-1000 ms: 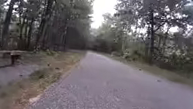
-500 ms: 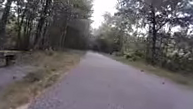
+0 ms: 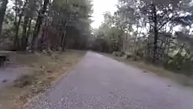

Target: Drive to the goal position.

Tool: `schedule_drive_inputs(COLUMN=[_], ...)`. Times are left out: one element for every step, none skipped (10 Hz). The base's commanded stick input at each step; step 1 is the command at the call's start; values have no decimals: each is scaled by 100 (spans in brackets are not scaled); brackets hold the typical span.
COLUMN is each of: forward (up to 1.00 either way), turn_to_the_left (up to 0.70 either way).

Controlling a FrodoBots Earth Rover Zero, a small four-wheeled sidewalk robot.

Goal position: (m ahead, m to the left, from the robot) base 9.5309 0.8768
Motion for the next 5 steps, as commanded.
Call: schedule_drive_inputs(forward=[45, 45, 45, 45, 45], turn_to_the_left=[0, 0, 0, 0, 0])
